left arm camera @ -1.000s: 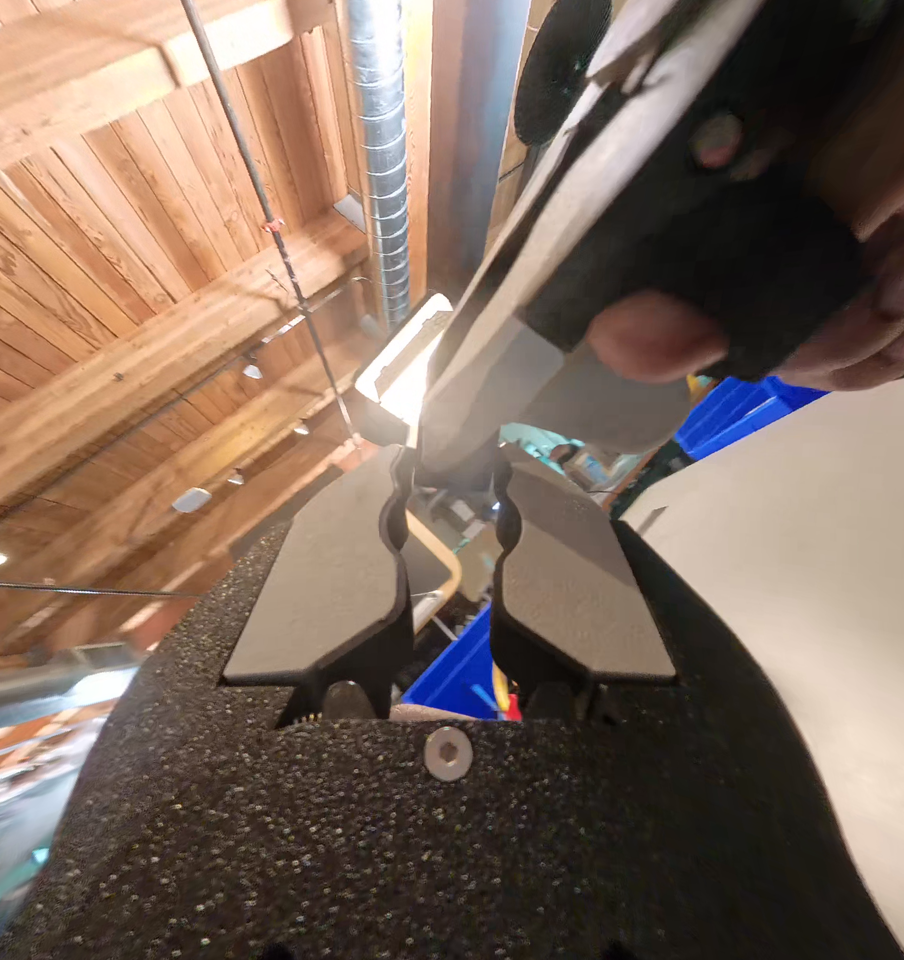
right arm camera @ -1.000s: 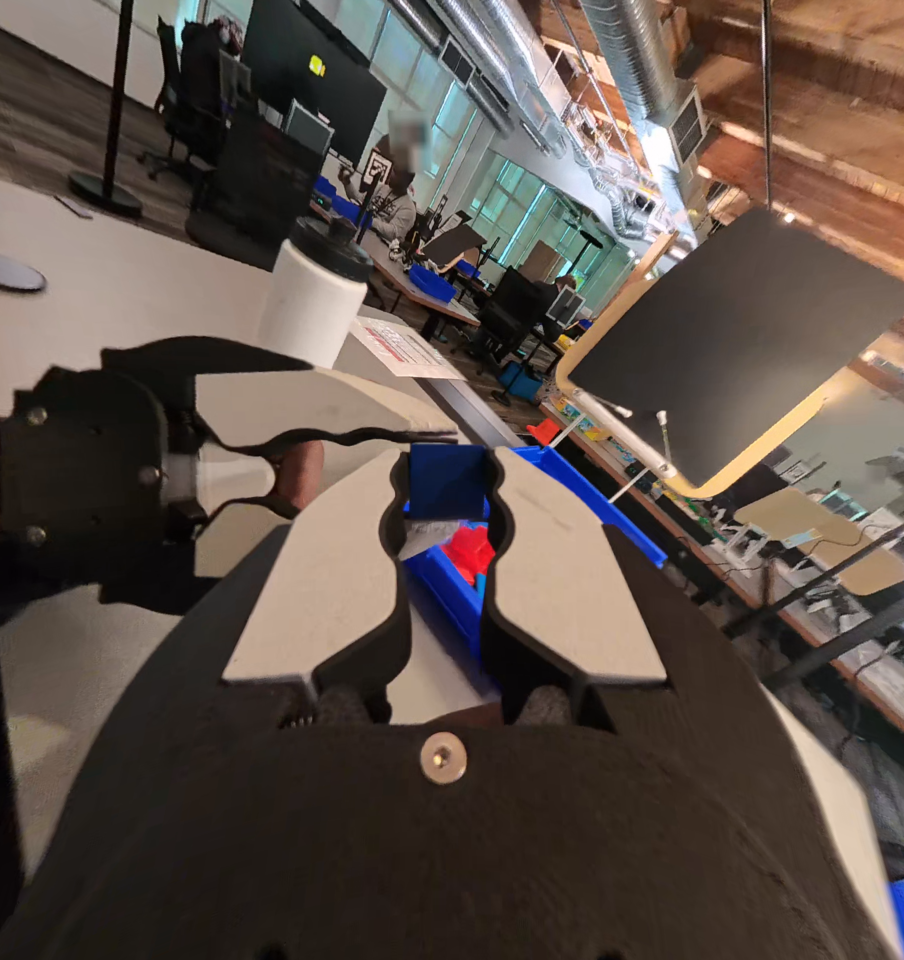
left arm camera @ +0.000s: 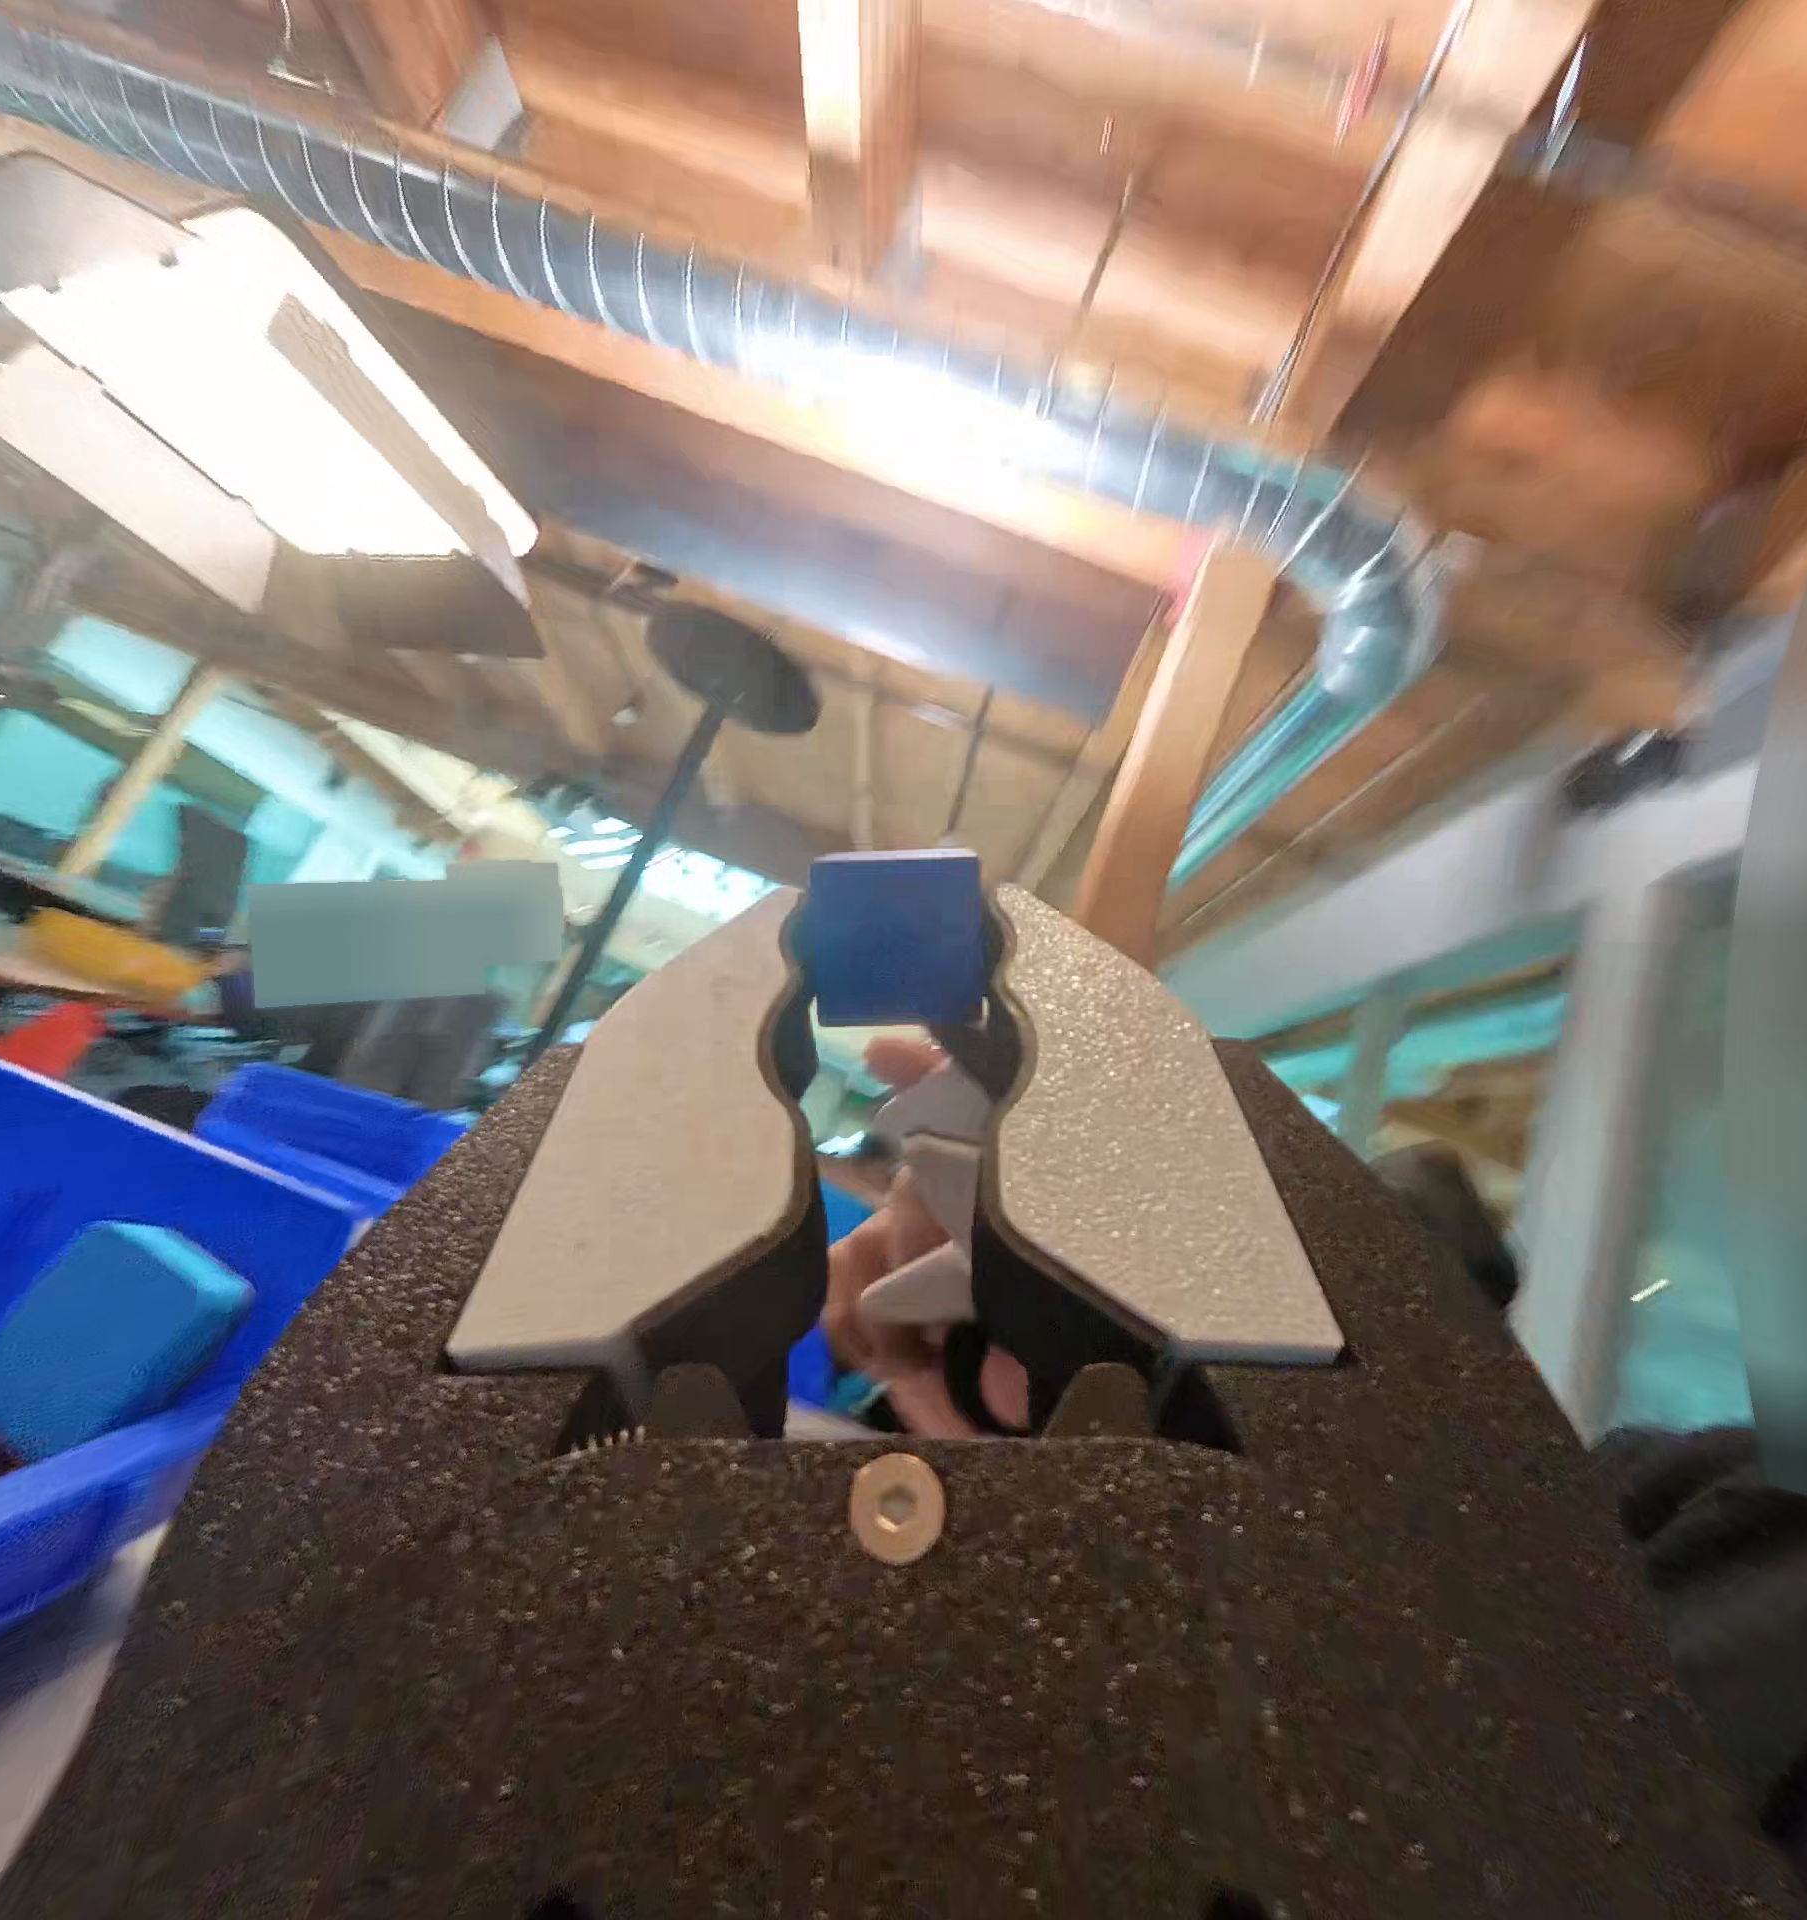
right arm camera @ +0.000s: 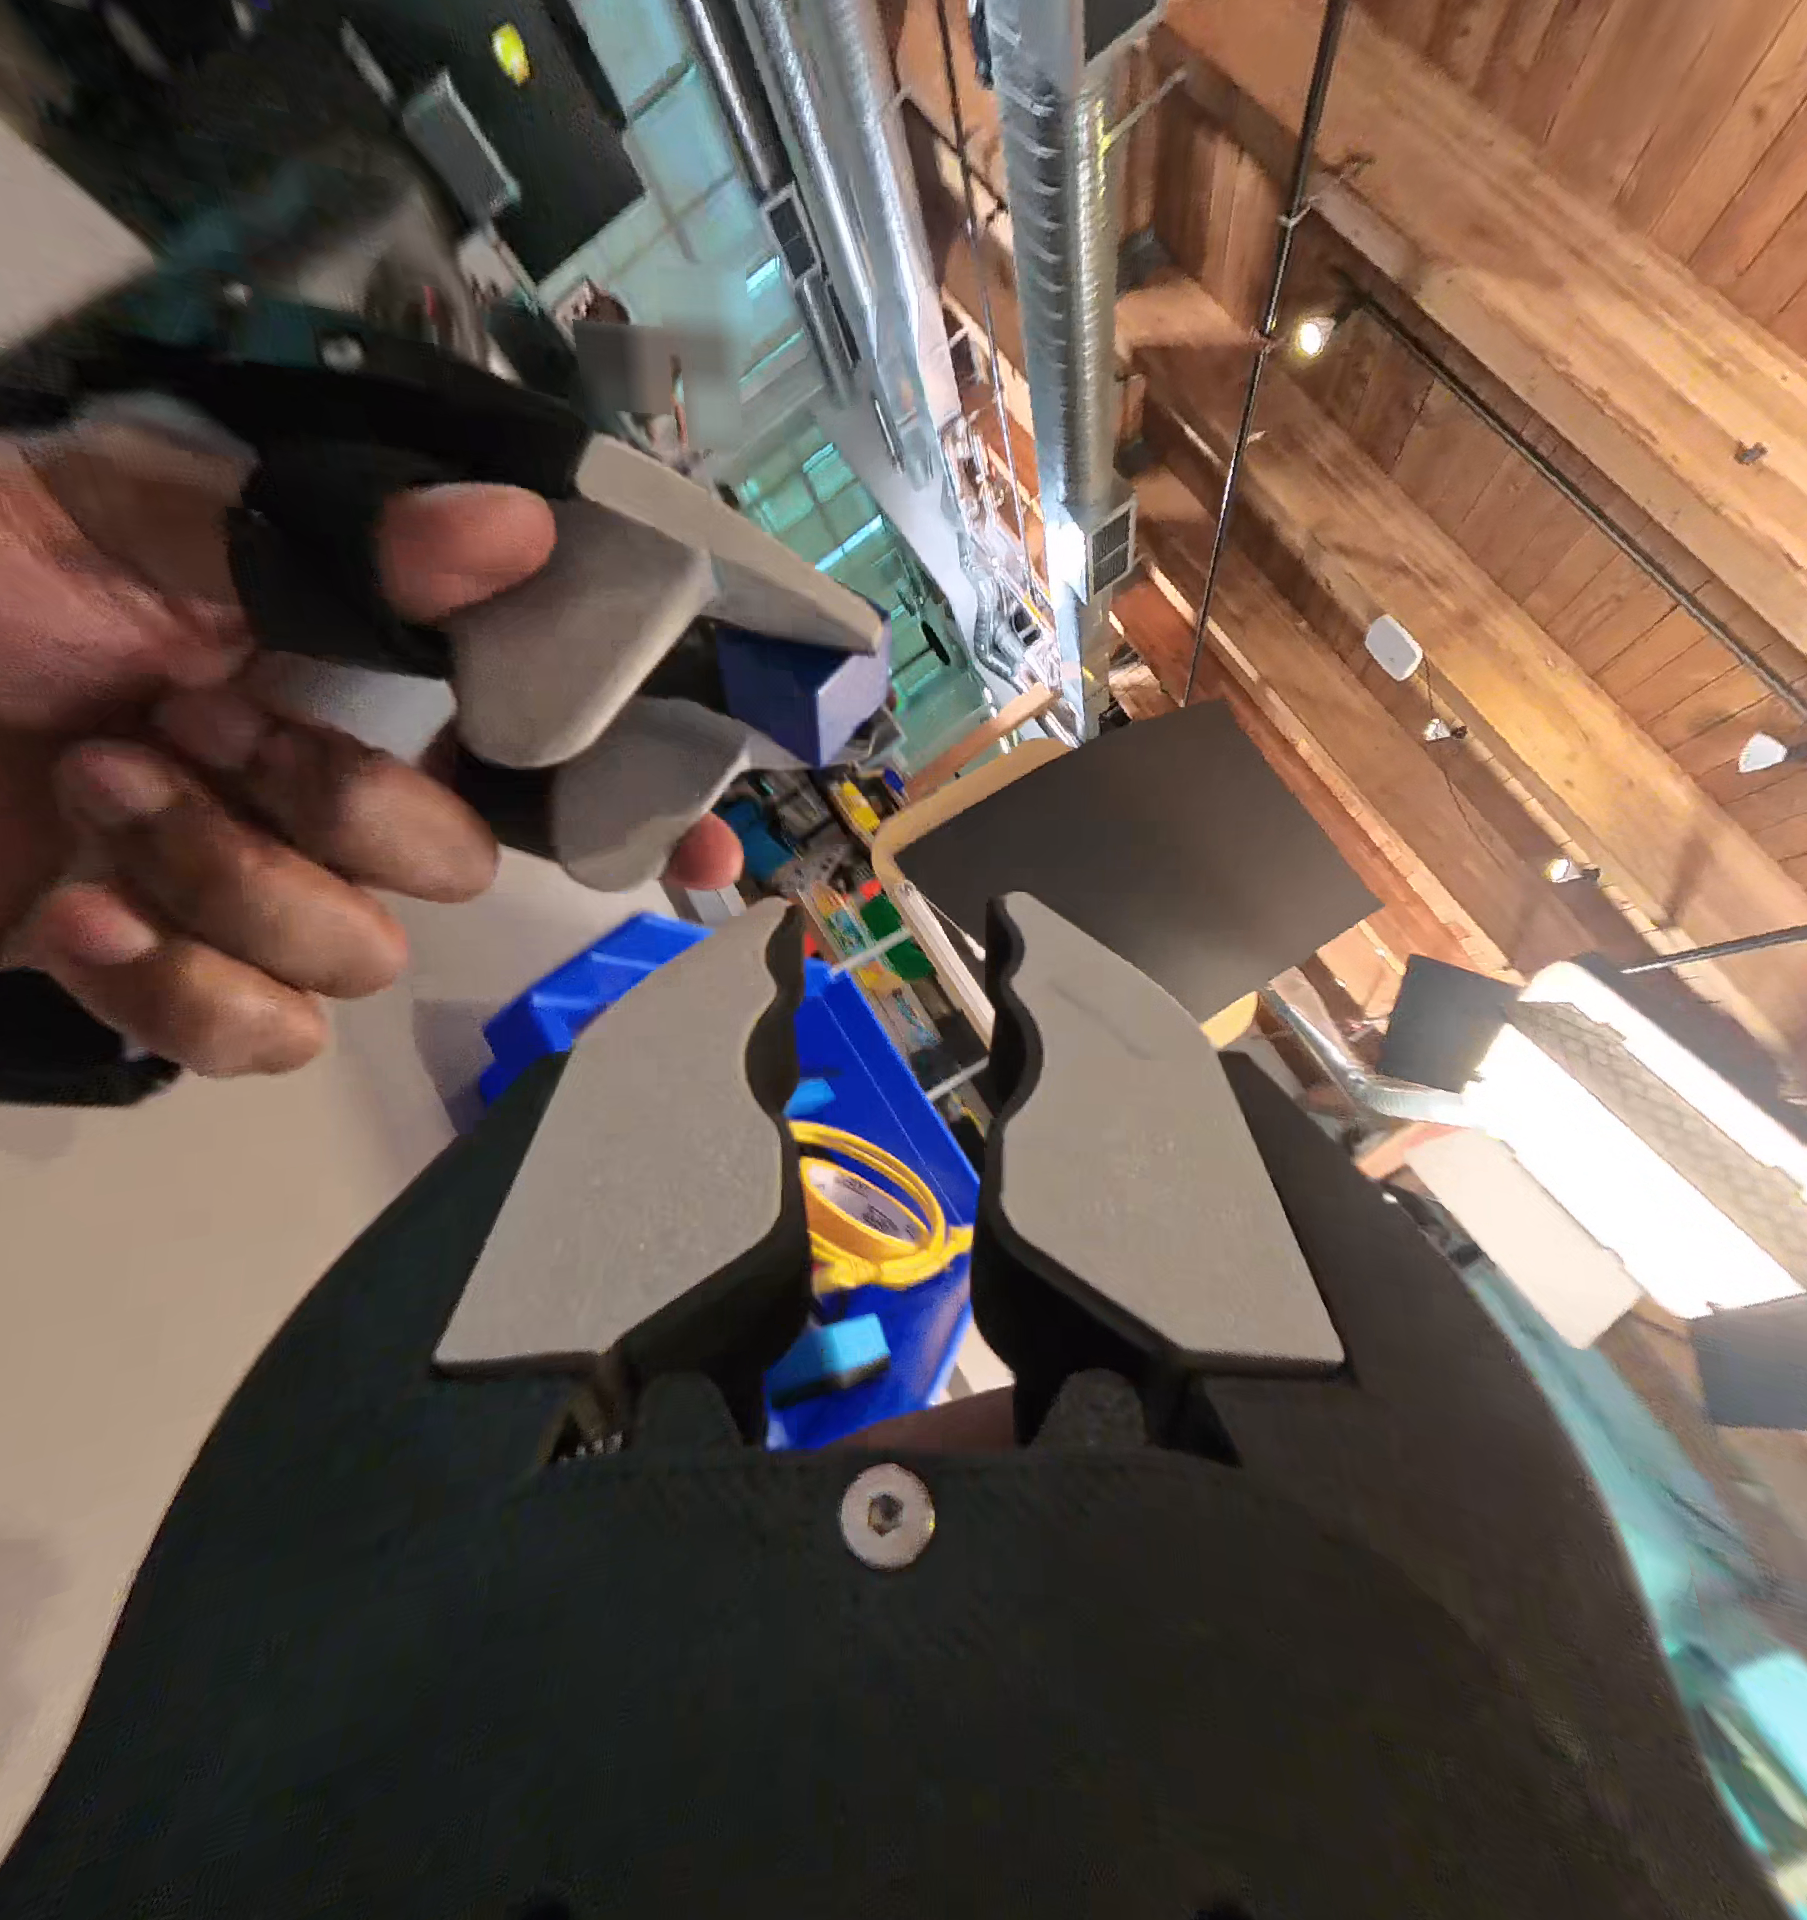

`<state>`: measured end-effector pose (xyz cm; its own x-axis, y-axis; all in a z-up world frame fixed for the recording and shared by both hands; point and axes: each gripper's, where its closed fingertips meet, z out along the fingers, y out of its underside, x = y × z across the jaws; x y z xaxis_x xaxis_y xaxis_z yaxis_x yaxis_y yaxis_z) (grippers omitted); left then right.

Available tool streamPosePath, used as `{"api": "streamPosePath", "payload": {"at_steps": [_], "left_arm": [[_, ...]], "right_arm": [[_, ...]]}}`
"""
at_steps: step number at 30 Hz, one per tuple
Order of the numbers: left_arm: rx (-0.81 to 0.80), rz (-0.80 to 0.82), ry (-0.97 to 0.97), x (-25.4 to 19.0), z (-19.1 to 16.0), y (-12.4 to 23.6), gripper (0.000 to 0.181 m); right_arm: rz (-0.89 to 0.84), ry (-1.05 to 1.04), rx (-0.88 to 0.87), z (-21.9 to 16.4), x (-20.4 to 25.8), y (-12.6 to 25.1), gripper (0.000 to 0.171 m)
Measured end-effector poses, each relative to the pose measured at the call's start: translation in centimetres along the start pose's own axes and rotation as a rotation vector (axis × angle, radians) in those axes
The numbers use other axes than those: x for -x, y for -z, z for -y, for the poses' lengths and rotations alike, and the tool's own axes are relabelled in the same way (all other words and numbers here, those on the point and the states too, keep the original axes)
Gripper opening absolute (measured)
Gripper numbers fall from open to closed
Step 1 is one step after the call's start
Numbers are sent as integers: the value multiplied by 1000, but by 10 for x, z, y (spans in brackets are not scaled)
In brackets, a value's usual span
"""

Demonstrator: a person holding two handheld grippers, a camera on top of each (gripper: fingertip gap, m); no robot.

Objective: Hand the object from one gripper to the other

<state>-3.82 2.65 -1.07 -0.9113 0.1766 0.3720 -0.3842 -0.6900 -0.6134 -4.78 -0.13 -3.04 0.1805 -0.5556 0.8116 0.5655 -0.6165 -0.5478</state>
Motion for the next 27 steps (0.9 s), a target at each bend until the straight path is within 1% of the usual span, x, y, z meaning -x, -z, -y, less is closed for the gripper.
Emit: {"api": "streamPosePath", "payload": {"at_steps": [2,3,5,10,12,15,19,23,25,27], "left_arm": [[-69,-47,172,3,8,3,29],[-79,-52,222,6,7,3,29],[-65,-44,252,8,-3,0,29],[58,-44,235,2,-34,-11,29],[97,-39,220,2,-40,-13,29],[114,-40,241,2,-42,-13,30],[163,-43,265,2,-49,-14,30],[193,-30,235,3,-52,-14,30],[151,-17,170,3,-42,-13,32],[100,7,54,1,-28,-10,34]], "right_arm": [[4,-43,-27,6,5,-4,34],[-5,-46,-30,8,7,-6,36],[-30,-27,-33,11,10,-10,38],[-39,36,8,5,20,-18,39],[-40,54,11,4,23,-20,43],[-40,52,11,1,24,-21,45],[-50,42,-3,-3,16,-17,29],[4,33,-17,-6,16,-13,28],[33,-28,-29,-7,12,-9,28],[74,-180,-56,-7,3,-4,28]]}}
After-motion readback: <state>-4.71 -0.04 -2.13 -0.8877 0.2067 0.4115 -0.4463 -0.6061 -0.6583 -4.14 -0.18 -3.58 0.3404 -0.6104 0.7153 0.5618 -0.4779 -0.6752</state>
